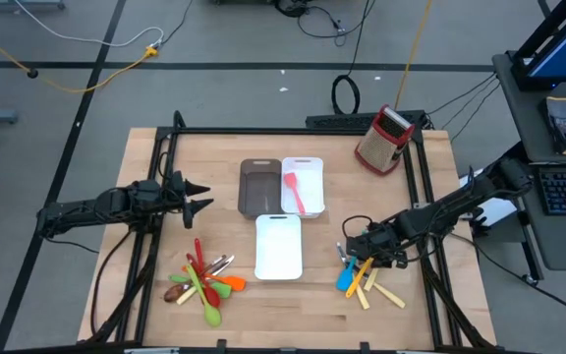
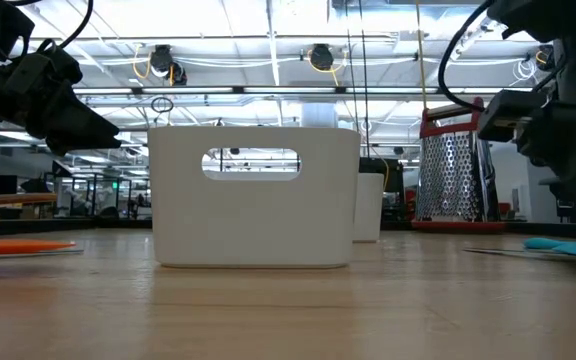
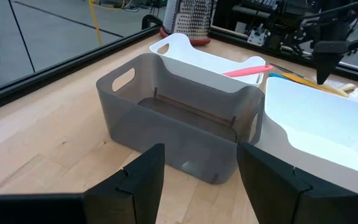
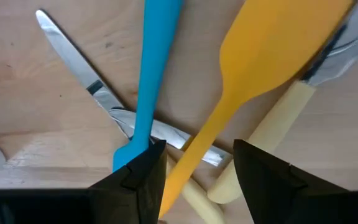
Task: Pick & Place Kitchen Items
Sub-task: Put the yellow spatula into the top white bin
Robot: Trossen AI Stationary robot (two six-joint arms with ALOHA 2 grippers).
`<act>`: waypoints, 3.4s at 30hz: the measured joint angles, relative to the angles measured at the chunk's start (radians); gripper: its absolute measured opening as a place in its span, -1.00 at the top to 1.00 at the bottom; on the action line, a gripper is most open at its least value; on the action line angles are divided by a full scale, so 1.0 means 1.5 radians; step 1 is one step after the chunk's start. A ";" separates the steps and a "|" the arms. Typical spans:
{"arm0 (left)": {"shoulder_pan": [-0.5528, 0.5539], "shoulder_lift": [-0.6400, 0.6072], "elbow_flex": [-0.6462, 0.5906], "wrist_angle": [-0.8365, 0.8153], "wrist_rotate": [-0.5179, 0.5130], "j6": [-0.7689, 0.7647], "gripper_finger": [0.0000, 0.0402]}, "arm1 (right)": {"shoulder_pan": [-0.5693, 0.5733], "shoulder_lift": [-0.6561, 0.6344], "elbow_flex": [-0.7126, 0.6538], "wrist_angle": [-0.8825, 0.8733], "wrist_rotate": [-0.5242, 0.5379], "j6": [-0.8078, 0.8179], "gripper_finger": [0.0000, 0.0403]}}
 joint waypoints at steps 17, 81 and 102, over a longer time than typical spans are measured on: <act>0.000 0.000 0.000 0.000 0.000 0.002 -0.03 | 0.000 0.000 -0.026 0.009 0.001 0.028 0.10; 0.000 0.000 0.000 0.000 0.000 0.014 -0.03 | -0.022 0.024 -0.027 0.056 0.070 0.047 0.87; 0.000 0.000 0.000 0.000 0.000 0.014 -0.03 | -0.021 -0.112 0.013 0.033 0.058 0.012 0.88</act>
